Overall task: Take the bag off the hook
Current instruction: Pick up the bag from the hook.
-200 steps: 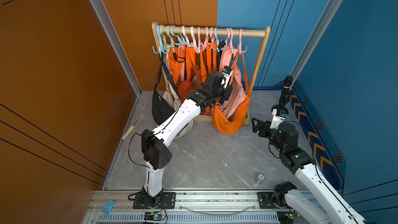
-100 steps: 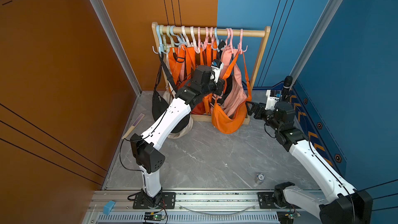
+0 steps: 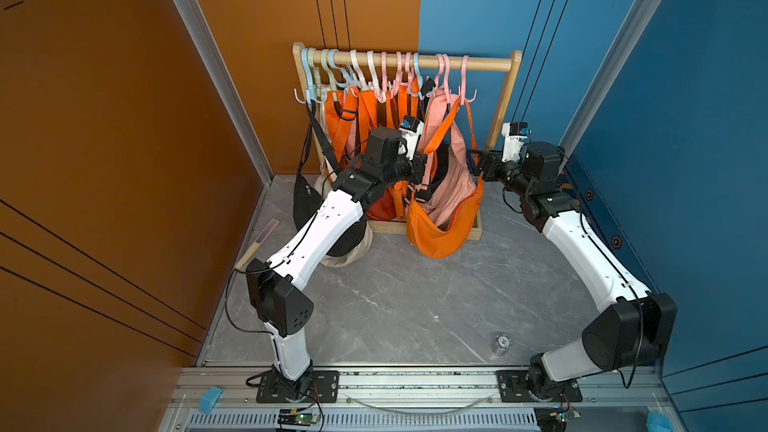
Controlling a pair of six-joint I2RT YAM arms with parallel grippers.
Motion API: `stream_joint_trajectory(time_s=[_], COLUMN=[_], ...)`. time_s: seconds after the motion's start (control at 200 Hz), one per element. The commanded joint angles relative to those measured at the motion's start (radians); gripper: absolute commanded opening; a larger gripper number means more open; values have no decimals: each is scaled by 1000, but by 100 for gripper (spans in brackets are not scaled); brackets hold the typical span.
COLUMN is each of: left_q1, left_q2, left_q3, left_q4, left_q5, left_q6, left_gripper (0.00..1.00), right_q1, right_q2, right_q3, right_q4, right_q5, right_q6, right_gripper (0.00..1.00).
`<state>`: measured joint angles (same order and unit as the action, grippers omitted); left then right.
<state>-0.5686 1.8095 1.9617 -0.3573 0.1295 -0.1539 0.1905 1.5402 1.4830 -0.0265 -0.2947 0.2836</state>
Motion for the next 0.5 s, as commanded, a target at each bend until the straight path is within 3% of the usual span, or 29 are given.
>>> stream_joint_trajectory(time_s=[0.0,0.22,0.39,0.491], left_q1=[9,17,21,24], left_q2=[-23,-11,0,9], left_q3=[-11,-9,-8,-4], left_q4=[30,39,40,43], left_q5=[34,44,52,57], left_q6=[-11,-11,-12,-13], left_gripper=[0,0,0,0], right_q1=[-4,-5,-7,-8], right_q2=[64,168,203,206], right_q3=[87,202,257,273], right_q4=[-68,-115,-131,-124], right_q5=[-26,-11,-16,-22], right_q6=[-56,-79,-96,-99], right_gripper=[77,72,56,53])
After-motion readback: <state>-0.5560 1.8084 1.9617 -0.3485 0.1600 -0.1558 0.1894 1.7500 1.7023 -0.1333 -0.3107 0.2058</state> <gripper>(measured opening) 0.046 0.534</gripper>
